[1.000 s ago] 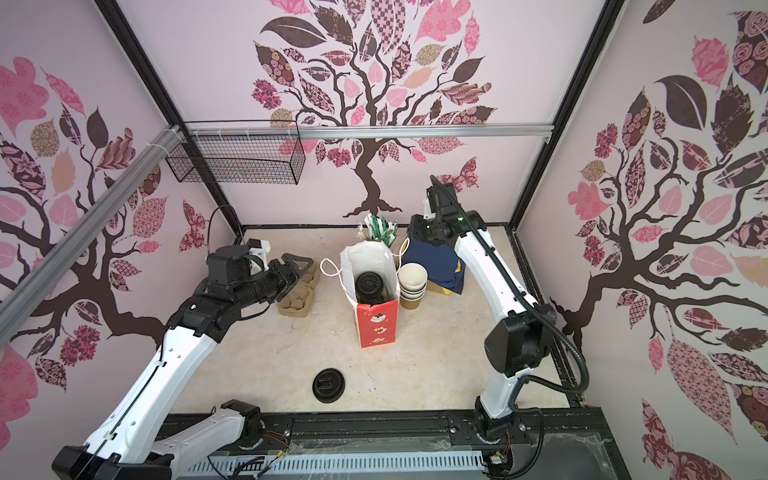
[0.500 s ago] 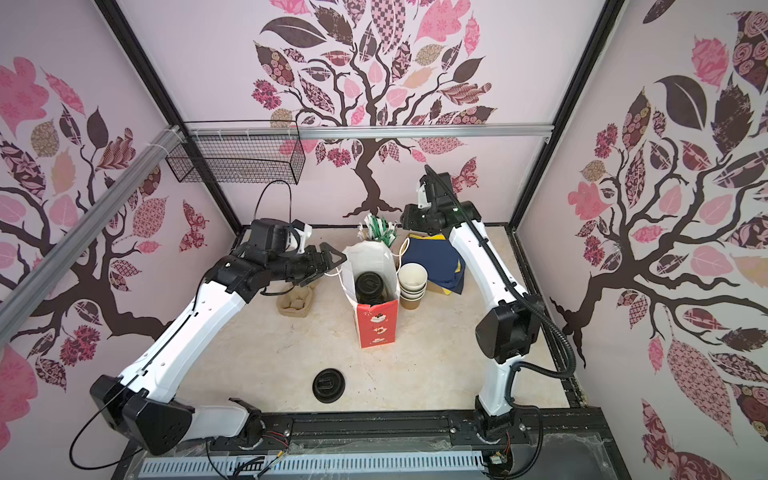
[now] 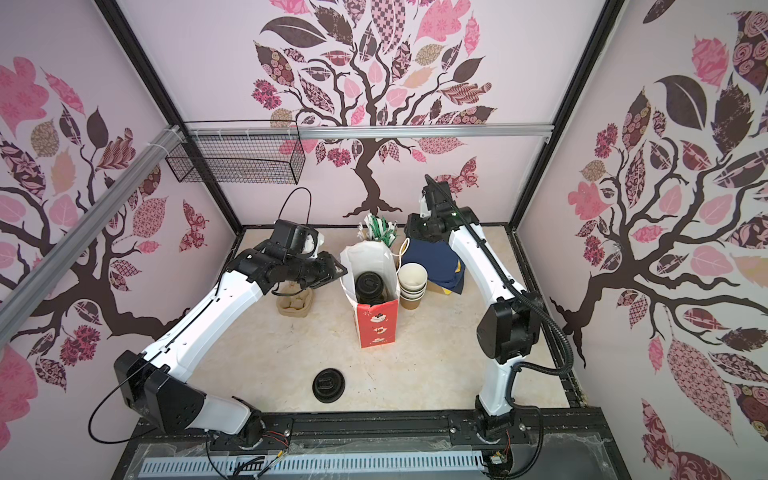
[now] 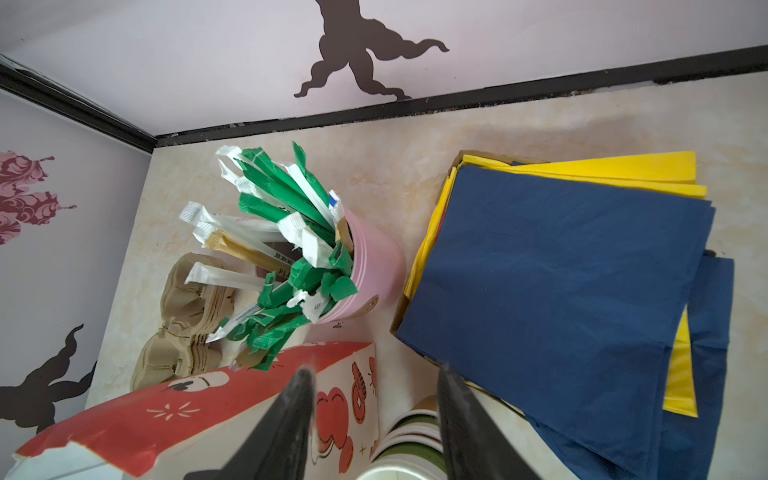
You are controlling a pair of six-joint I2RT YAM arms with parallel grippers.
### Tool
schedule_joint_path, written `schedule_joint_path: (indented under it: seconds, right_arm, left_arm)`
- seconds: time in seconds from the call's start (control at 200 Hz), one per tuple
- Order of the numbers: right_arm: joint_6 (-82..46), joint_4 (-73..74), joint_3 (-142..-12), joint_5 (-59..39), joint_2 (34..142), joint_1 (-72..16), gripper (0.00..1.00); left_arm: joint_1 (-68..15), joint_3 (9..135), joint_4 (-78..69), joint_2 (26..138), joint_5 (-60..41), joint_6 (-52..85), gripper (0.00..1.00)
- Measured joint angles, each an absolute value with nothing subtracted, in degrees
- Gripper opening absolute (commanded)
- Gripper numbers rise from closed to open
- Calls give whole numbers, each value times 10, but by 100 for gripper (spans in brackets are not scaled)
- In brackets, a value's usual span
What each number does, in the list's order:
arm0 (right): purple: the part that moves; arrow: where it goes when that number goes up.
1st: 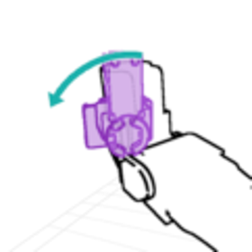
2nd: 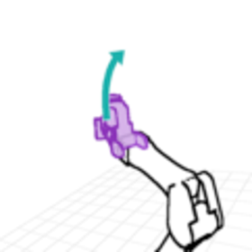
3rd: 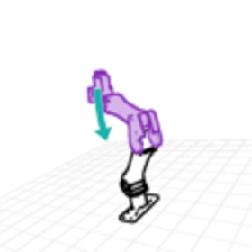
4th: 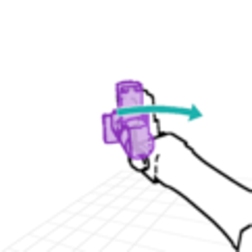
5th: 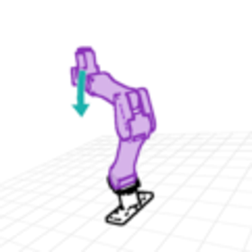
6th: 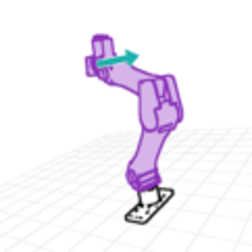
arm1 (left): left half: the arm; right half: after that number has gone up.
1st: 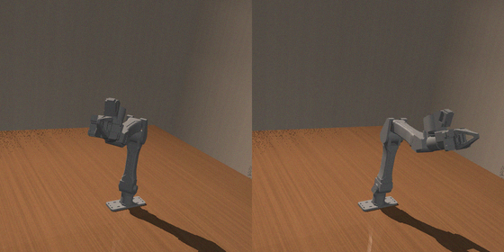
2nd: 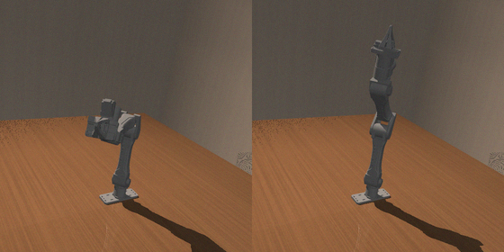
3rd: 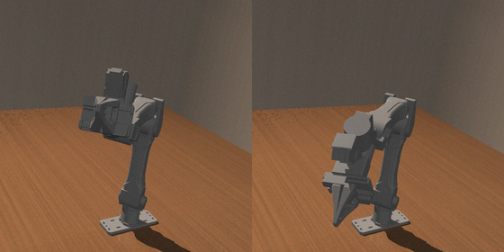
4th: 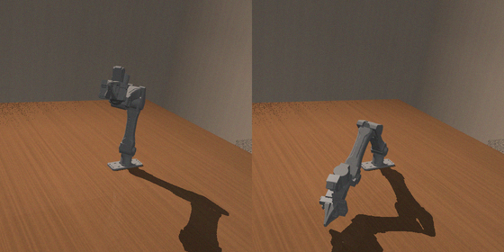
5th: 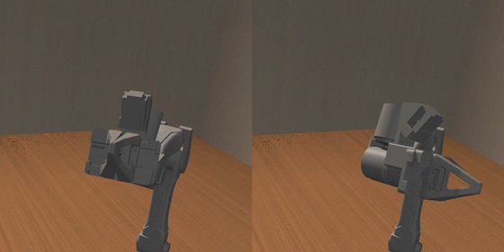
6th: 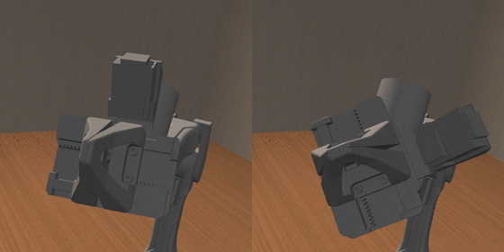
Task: Pack the takeout coffee
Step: 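Lower the right gripper onto the green-wrapped straws in the pink cup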
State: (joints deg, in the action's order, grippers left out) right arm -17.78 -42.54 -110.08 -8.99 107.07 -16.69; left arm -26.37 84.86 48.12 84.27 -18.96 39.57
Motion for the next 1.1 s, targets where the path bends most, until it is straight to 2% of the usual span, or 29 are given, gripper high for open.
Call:
schedule_joint_path:
  seconds: [0.105,0.455,0.86,1.1]
  right_arm:
    - [-178,-426,-1096,-88,1066,-167,52]
    - [-178,-426,-1094,-88,1039,-166,52]
    - [-164,-446,-1088,-97,1033,-166,54]
    - [-149,-475,-1159,-92,1060,-183,53]
  left_arm:
    - [-264,849,480,846,-194,396,31]
    - [-265,848,477,851,-194,394,2]
    - [-251,833,510,804,-168,401,0]
    - [-211,797,524,760,-166,410,0]
